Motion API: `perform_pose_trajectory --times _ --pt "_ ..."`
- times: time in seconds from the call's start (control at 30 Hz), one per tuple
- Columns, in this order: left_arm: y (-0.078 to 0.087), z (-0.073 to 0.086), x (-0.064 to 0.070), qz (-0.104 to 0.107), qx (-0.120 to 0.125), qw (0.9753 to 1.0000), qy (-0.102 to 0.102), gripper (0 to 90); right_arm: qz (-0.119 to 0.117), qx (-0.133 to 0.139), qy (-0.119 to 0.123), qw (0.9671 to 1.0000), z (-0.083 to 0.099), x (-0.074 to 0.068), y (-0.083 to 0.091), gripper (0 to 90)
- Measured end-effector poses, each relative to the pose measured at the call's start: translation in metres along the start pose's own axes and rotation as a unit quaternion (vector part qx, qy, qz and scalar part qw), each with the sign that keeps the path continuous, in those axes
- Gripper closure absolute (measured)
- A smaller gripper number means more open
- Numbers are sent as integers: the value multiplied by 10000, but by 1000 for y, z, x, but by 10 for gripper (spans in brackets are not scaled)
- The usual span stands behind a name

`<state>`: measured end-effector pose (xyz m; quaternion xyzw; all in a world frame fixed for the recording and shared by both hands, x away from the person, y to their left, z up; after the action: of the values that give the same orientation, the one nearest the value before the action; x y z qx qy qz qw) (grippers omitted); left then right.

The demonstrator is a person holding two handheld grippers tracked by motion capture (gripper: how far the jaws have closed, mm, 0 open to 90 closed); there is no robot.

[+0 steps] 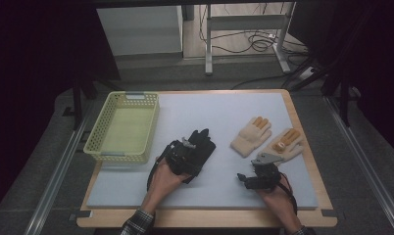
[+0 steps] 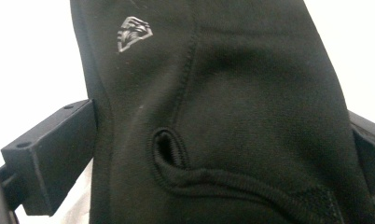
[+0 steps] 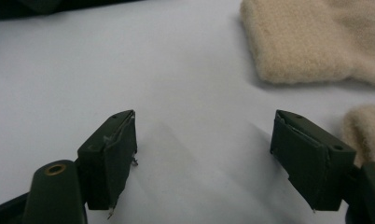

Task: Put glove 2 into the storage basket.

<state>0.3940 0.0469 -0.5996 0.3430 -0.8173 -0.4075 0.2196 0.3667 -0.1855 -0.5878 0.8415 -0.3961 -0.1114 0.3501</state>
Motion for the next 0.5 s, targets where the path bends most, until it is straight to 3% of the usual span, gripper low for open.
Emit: perform_pose_trajectory --times 0.17,0.3,0.37,0.47,0.5 --pt "0 -1 -4 126 -13 9999 62 13 4 0 5 10000 0 0 0 223" --pt "3 -2 -6 66 -78 9998 141 69 4 0 6 10000 0 0 0 223" --pt "6 -2 -8 48 -61 9999 127 135 4 0 4 10000 0 0 0 223" --pt "11 -2 -9 9 29 10000 57 366 5 -2 5 10000 0 0 0 223" --pt "11 -2 -7 5 20 10000 66 403 4 -2 4 10000 0 0 0 223"
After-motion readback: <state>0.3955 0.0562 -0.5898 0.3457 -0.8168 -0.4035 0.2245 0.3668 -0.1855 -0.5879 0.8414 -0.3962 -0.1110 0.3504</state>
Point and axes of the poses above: each handheld gripper's, and its own axes: y roughly backward along the jaws, z roughly out of its underside, x roughly to its right, the point moved 8 cm from there along -y, roughly forward along the jaws, and after that the axes turned 4 degrees about z, right-handed, at the moved point
